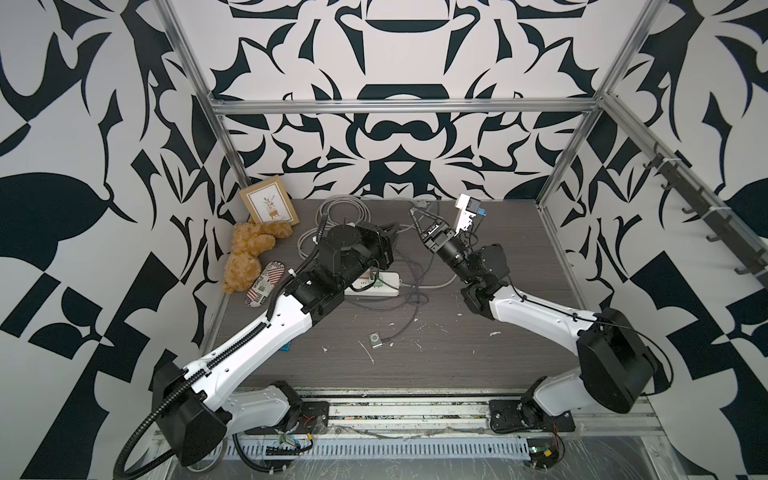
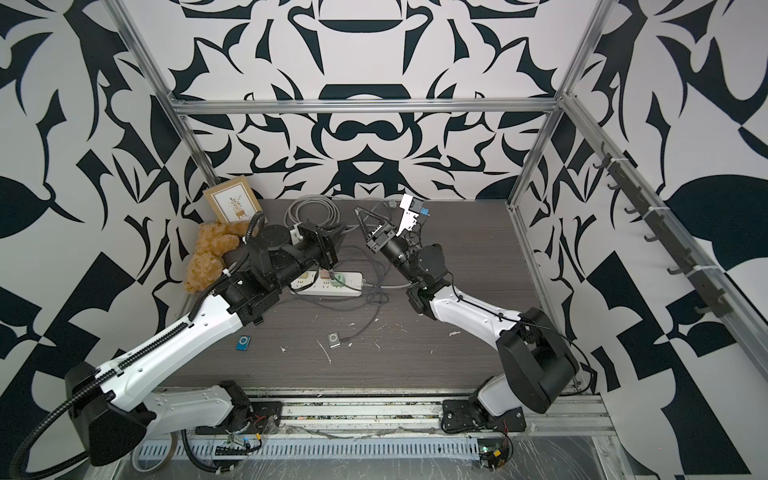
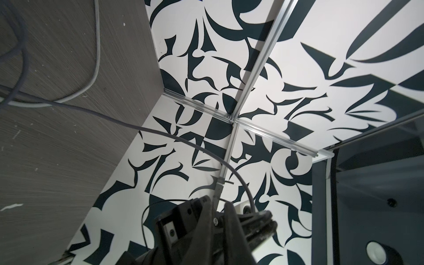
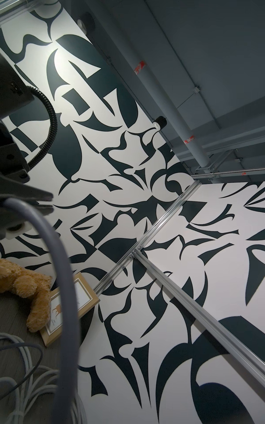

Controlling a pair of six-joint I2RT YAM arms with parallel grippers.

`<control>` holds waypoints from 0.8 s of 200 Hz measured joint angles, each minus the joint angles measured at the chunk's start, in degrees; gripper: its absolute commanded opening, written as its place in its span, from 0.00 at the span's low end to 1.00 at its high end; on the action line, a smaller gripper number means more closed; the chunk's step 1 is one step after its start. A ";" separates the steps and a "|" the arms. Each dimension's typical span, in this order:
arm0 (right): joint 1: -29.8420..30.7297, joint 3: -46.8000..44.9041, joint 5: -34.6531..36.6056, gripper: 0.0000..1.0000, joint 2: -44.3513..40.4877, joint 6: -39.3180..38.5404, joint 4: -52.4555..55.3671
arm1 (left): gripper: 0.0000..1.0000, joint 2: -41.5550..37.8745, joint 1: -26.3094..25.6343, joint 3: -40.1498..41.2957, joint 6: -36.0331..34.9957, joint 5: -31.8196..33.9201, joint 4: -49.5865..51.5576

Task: Charge mp3
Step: Pick up the charging cable from the center of the board.

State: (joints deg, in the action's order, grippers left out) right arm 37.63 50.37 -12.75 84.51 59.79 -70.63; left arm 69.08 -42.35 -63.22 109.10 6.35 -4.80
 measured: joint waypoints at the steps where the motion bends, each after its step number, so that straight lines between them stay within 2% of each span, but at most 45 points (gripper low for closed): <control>1: 0.00 -0.02 -0.02 0.00 0.00 0.00 0.00 | 0.06 0.00 0.02 0.00 0.02 0.00 0.02; 38: 0.04 -0.63 -0.02 0.00 -0.26 -0.02 0.04 | 0.00 -0.02 0.50 0.00 -0.09 -0.17 0.55; 59: 0.09 -1.16 -0.02 0.00 -0.74 0.07 0.28 | 0.00 -0.15 0.70 0.00 -0.50 -0.35 0.83; 76: 0.20 -1.07 -0.13 0.22 -1.68 1.62 2.73 | 0.00 -0.50 0.83 0.00 -1.60 -0.20 1.01; 89: 0.22 -0.11 -0.87 0.32 -3.63 3.91 9.64 | 0.00 -0.68 1.36 0.00 -3.37 0.33 0.57; 117: 0.26 6.97 -4.07 0.34 -7.50 11.39 32.15 | 0.00 -0.66 2.19 0.02 -8.48 1.16 -2.84; 160: 1.22 6.88 -4.04 0.36 -11.06 19.89 41.92 | 0.00 2.14 2.25 0.00 -13.20 -0.33 -8.00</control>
State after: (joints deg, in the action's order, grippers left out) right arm 38.85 57.25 -16.80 73.45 79.68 -28.71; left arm 71.22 -40.10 -63.22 95.90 6.02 -12.80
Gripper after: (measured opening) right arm 0.357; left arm 0.107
